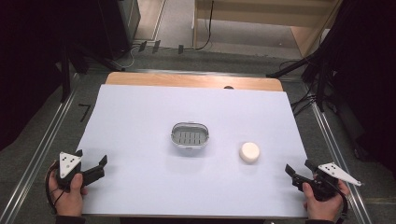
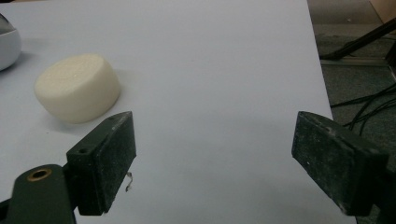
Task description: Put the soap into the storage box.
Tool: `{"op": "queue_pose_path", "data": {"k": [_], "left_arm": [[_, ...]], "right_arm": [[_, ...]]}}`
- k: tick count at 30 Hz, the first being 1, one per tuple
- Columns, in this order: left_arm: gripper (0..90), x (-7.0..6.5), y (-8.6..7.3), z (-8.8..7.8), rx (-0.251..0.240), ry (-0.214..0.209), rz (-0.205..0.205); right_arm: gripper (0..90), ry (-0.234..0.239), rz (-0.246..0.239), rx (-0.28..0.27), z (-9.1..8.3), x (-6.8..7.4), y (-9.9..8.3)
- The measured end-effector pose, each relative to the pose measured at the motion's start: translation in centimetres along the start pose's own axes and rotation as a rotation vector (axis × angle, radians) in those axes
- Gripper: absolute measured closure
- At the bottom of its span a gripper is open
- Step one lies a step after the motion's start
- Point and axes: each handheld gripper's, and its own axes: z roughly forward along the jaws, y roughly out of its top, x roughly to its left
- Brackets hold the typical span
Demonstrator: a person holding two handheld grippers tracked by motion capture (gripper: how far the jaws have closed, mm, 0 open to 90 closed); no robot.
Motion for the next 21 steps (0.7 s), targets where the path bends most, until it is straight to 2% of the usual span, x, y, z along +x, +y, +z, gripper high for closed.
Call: {"op": "queue_pose_path", "data": {"k": [2,3,5,6,11,12,13,14,15,16,21], "left_arm": [[13.9,0.0,0.0,0.0,-0.004,0.000,0.004],[13.9,0.0,-0.1,-0.1,-0.014,-0.001,0.000],[13.9,0.1,-0.1,-0.2,-0.013,-0.005,-0.003],[13.9,0.1,-0.1,-0.2,-0.013,-0.005,-0.008],[13.9,0.1,0.0,-0.1,-0.010,-0.008,-0.002],[13.9,0.1,0.0,-0.1,-0.010,-0.008,-0.003],[13.9,0.1,0.0,-0.1,-0.010,-0.008,-0.003],[13.9,0.1,0.0,-0.1,-0.008,-0.008,-0.004],[13.9,0.1,0.0,-0.1,-0.008,-0.008,-0.002],[13.9,0.1,0.0,-0.1,-0.008,-0.008,-0.002],[13.9,0.1,0.0,-0.1,-0.010,-0.009,-0.004]], "right_arm": [[15.1,-0.004,-0.001,0.000,0.0,0.0,0.0],[18.1,-0.030,0.002,0.006,0.1,0.1,0.1],[19.0,-0.040,0.002,0.005,0.1,0.1,0.1],[19.6,-0.042,-0.008,0.002,0.1,0.2,0.1],[19.1,-0.031,0.005,0.007,-0.1,0.1,0.3],[19.2,-0.056,0.002,0.037,0.1,0.2,0.5],[19.2,-0.056,0.002,0.037,0.1,0.2,0.5],[19.6,-0.099,-0.017,0.078,0.5,0.5,0.7],[19.6,-0.110,-0.029,0.091,0.7,0.7,0.8],[19.6,-0.110,-0.029,0.091,0.7,0.7,0.8],[28.2,-0.100,-0.090,0.156,0.9,2.5,1.8]]}}
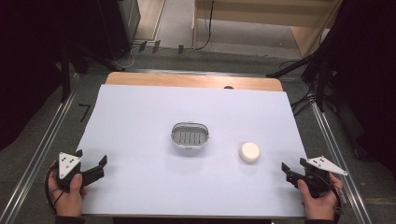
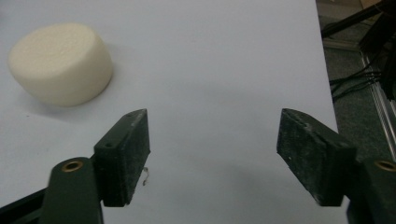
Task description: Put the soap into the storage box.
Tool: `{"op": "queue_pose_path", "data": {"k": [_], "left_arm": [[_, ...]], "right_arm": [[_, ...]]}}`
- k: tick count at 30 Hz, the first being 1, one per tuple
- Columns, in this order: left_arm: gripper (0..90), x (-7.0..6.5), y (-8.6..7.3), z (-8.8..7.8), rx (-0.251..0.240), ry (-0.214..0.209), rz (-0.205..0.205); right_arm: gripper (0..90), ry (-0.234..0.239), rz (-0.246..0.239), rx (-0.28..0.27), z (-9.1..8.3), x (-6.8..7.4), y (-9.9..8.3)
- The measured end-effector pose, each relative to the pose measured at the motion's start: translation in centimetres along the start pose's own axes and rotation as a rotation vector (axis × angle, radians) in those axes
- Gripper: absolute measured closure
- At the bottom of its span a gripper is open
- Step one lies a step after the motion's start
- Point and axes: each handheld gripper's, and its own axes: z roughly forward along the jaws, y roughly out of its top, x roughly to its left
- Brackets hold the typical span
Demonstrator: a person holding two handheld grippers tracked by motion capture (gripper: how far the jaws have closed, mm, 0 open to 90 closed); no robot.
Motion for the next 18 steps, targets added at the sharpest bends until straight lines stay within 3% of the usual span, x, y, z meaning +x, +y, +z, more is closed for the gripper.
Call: {"op": "queue_pose_path", "data": {"k": [2,3,5,8,9,10,11,13,15,17,18], "left_arm": [[13.9,0.0,0.0,0.0,0.001,-0.002,0.000],[13.9,0.0,0.0,0.0,0.002,-0.003,0.002],[13.9,0.0,0.0,0.0,0.001,-0.003,0.001],[13.9,0.0,0.0,0.0,0.001,-0.003,0.001],[13.9,0.0,0.0,0.0,0.002,-0.003,0.006],[13.9,0.0,0.0,0.0,0.002,-0.003,0.006],[13.9,0.0,0.0,0.0,0.001,-0.002,0.005],[13.9,0.0,0.0,0.0,0.000,-0.002,0.004],[13.9,0.0,0.0,0.0,0.000,0.000,0.006],[13.9,0.0,0.0,0.0,0.000,0.000,0.006],[13.9,0.0,0.0,0.0,0.000,0.000,0.006]], "right_arm": [[30.2,0.002,-0.006,0.013,0.0,0.2,0.2],[36.3,0.025,-0.021,0.015,0.0,0.4,0.6],[36.9,0.060,-0.031,0.034,0.1,0.5,0.9],[37.2,0.065,-0.052,0.063,0.3,0.6,1.3],[34.6,0.071,-0.095,0.096,0.5,0.5,1.7],[34.6,0.071,-0.095,0.096,0.5,0.5,1.7],[21.9,0.067,-0.143,0.120,0.7,0.7,2.1],[16.6,0.068,-0.155,0.128,0.8,0.7,2.2],[15.6,0.060,-0.134,0.226,1.1,1.0,2.7],[14.7,0.085,-0.128,0.237,1.2,1.1,2.7],[13.2,0.150,-0.110,0.236,1.3,1.2,2.9]]}}
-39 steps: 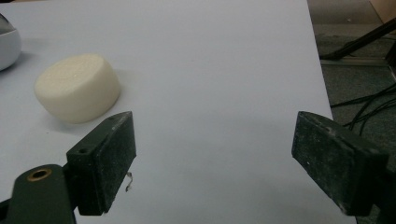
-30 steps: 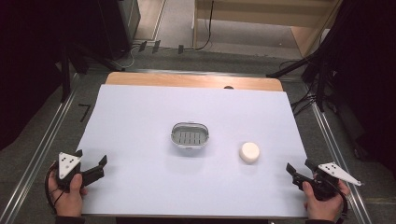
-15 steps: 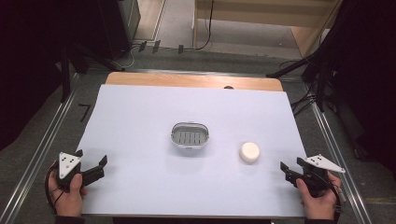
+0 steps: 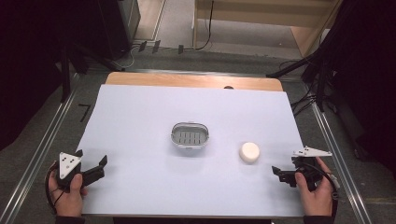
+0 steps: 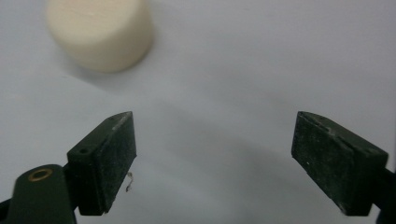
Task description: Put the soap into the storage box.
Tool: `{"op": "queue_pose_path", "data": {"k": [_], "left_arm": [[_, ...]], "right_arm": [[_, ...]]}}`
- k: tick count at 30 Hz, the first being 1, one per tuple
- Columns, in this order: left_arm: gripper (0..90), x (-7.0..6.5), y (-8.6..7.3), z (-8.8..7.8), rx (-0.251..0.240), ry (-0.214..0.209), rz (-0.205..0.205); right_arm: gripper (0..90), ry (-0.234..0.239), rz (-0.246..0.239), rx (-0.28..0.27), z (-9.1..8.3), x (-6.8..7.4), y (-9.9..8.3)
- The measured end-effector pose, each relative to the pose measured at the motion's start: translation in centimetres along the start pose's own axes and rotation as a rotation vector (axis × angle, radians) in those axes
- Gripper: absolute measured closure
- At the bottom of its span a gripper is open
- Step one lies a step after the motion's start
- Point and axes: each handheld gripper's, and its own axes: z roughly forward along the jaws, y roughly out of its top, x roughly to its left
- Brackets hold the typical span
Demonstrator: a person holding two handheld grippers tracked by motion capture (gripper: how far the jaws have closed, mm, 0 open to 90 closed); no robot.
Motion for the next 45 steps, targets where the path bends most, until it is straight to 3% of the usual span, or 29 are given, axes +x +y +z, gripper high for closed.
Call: {"op": "queue_pose_path", "data": {"k": [4,7,12,21,30,37,45], "left_arm": [[13.9,0.0,0.0,0.0,-0.002,0.000,0.001],[13.9,0.0,0.0,0.0,-0.001,0.000,0.002],[13.9,0.0,0.0,0.0,-0.001,0.001,0.001],[13.9,0.0,0.0,0.0,-0.002,0.001,0.000],[13.9,0.0,0.0,0.0,0.001,0.001,0.003],[13.9,0.0,0.0,0.0,0.000,-0.001,0.001],[13.9,0.0,0.0,0.0,-0.001,-0.002,0.002]], "right_arm": [[13.0,0.007,0.015,0.009,0.1,0.3,0.4],[13.0,0.056,0.043,0.015,0.1,0.2,0.6],[13.3,0.046,0.063,0.036,0.5,0.3,0.9],[13.7,0.047,0.099,0.015,0.7,0.9,2.6],[13.6,0.075,0.098,0.032,1.2,1.8,3.6],[13.5,0.063,0.083,0.053,2.2,3.1,4.7],[13.7,0.092,0.111,0.086,3.5,4.3,5.9]]}}
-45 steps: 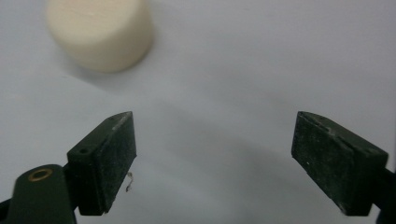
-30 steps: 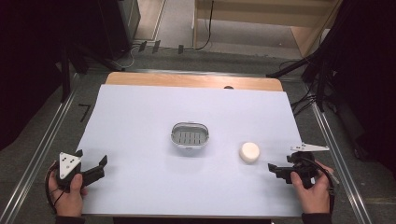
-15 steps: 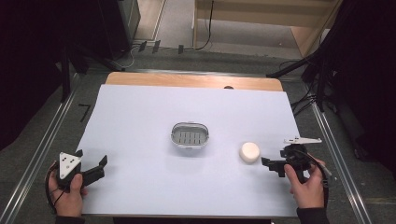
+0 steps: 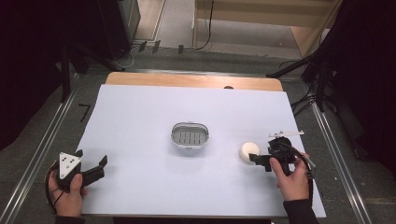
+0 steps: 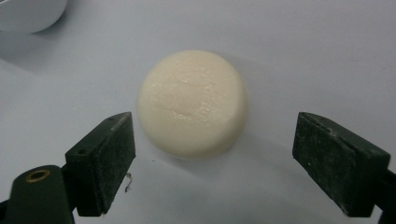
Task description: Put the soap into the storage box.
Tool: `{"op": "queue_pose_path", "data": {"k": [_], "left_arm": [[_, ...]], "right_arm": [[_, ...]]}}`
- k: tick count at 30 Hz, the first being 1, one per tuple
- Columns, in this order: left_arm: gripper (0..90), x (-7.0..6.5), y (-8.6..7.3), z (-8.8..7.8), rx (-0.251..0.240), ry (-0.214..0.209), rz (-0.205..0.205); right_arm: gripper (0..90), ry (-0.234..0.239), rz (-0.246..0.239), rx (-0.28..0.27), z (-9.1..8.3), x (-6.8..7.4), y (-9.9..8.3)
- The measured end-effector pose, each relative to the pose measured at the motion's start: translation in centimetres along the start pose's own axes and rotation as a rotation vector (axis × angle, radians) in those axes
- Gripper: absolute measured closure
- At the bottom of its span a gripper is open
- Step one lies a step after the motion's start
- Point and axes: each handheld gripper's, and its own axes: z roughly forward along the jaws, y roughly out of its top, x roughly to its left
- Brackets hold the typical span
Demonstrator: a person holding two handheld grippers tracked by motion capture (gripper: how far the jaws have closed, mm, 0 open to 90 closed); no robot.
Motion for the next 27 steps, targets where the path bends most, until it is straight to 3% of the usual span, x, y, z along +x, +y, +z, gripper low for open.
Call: {"op": "queue_pose_path", "data": {"k": [11,14,27], "left_arm": [[13.9,0.0,0.0,0.0,0.000,0.002,0.001],[13.9,0.0,0.0,0.0,0.000,0.000,0.001],[13.9,0.0,0.0,0.0,-0.001,-0.001,0.001]], "right_arm": [[13.8,0.008,-0.011,0.017,1.2,1.4,0.8],[16.0,-0.032,0.014,0.032,1.8,1.8,1.2],[19.7,-0.073,0.036,0.064,3.2,2.6,1.6]]}}
